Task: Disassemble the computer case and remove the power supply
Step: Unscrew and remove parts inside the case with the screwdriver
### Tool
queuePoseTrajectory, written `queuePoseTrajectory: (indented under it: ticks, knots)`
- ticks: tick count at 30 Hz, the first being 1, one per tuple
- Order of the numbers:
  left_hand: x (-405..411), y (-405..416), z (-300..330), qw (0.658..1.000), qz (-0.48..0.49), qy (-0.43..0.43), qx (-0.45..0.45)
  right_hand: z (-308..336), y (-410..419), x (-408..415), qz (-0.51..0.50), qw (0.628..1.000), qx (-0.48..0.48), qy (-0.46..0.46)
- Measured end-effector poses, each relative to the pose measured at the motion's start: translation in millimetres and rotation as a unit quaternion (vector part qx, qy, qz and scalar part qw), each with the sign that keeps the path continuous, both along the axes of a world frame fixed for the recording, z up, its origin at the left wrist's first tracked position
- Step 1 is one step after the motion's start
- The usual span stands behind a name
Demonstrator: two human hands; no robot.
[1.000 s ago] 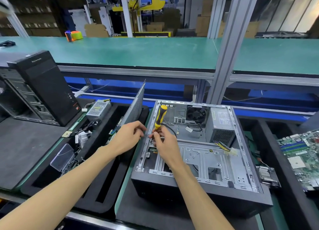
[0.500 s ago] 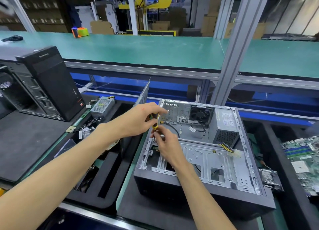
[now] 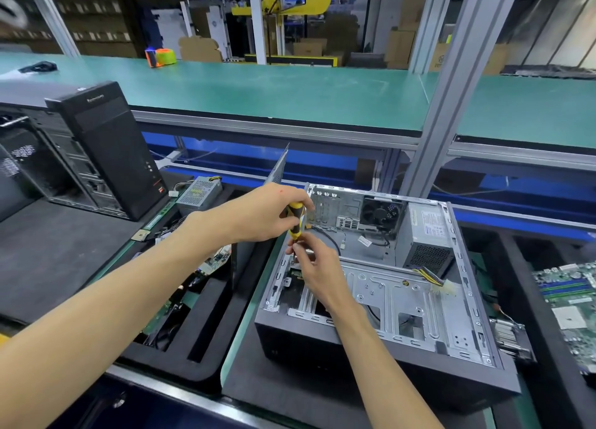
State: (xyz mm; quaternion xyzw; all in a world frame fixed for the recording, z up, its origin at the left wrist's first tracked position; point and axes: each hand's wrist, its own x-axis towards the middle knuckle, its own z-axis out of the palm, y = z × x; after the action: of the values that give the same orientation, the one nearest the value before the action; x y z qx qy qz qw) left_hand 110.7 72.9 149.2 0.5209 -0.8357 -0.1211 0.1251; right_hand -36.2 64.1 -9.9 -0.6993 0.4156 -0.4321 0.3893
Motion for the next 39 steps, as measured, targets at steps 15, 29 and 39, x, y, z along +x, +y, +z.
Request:
queuePoseTrajectory:
  ticks: [15,29,39]
  knots:
    - [-5,0,0,1.0,-0.001,0.007,-0.018,3,2,-3,-0.001,1.0,-0.001,-0.01]
    - [-7,2,2,0.999,0.012,-0.022,-0.02,1,0,-4,-0.005,1.0,0.016,0.001]
    - [-16,-6,7,0.947,0.094,-0.274,-0.136,1,1,-1,0.0,1.0,0.001,-0.006]
